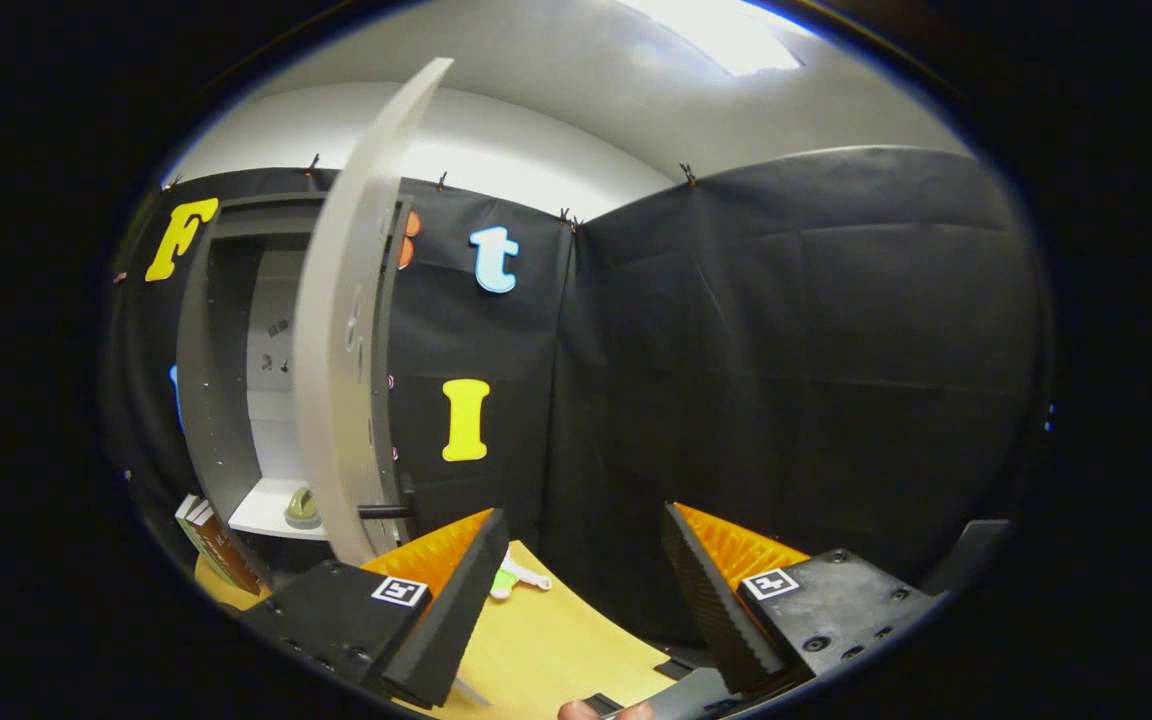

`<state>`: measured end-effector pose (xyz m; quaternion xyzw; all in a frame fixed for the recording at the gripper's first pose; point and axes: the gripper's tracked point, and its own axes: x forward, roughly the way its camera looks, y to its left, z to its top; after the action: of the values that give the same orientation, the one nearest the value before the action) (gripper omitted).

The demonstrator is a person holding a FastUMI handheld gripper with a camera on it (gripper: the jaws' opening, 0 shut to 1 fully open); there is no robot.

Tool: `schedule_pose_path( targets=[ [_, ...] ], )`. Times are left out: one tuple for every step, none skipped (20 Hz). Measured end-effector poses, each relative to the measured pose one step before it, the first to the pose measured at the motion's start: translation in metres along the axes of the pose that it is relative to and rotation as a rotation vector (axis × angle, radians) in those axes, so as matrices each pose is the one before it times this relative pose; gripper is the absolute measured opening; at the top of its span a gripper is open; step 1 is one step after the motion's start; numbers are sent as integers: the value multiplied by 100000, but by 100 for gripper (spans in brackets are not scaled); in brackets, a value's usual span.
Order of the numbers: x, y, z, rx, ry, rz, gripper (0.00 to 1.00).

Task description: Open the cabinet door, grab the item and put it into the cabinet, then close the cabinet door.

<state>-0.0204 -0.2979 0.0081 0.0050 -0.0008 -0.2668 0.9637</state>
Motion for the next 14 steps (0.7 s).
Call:
schedule_pose_path(
  targets=[
    [734, 440, -753, 1268, 1477, 2228, 98],
    [335, 573, -801, 2102, 2716, 3646, 98],
    [22, 773, -647, 2925, 2550, 3822, 97],
    [-48, 915, -540, 3157, 2413, 3056, 96],
    [155, 83, -259, 811, -36, -664, 96],
    [45, 249, 71, 584, -884, 591, 95],
    [306, 431, -252, 736, 663, 829, 95],
    [-151, 380, -86, 228, 485, 922, 95],
    [-200, 396, -72, -831, 795, 856, 95],
    [-361, 437, -59, -1085, 385, 388, 95],
    [-560, 1036, -15, -1354, -5, 980, 95],
    [-419, 1057, -147, -225, -22, 1374, 95],
    [-351, 940, -179, 497, 278, 1914, 95],
    [-364, 961, -170, 854, 320, 2224, 95]
  ],
)
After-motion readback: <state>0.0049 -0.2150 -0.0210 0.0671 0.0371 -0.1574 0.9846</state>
